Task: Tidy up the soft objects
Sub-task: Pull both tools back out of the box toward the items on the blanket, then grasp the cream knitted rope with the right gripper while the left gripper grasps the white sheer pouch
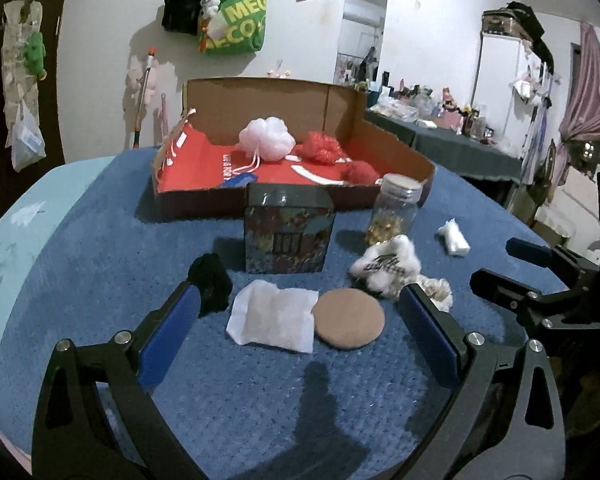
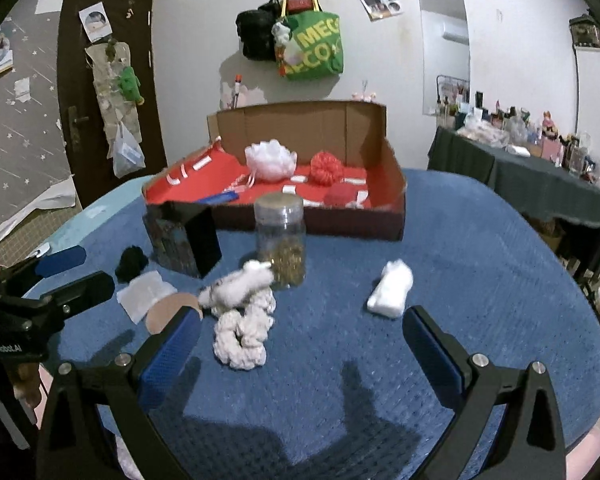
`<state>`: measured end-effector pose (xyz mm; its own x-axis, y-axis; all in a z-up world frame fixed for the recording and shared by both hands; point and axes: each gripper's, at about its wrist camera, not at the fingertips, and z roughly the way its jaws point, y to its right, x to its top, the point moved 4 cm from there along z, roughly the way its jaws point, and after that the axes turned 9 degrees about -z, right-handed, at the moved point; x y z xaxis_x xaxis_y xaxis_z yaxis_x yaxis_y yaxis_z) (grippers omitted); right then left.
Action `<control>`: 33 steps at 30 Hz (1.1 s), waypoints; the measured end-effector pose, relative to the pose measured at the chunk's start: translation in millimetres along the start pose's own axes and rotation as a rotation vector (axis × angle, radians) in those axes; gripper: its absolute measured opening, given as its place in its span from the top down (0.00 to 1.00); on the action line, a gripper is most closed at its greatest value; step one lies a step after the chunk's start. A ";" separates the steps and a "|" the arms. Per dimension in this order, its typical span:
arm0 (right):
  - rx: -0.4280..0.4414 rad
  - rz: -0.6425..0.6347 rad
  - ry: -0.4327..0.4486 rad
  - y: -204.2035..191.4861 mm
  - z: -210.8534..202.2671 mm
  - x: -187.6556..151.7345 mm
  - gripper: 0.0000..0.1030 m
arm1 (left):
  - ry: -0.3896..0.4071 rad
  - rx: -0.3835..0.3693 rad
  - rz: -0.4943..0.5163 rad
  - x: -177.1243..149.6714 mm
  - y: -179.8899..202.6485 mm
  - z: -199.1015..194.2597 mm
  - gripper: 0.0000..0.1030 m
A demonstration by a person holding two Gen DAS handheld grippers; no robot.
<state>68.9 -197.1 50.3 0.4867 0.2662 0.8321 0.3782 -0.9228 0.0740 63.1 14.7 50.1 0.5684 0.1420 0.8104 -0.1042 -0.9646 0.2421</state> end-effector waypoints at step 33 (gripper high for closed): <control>0.086 -0.067 -0.097 -26.2 67.4 -12.5 0.34 | -0.213 -0.040 0.116 -15.4 -18.5 56.9 0.52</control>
<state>106.0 -157.4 0.9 0.5305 0.3562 0.7692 0.4768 -0.8757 0.0766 102.7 17.7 2.8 0.7097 -0.0231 0.7041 -0.2087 -0.9615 0.1788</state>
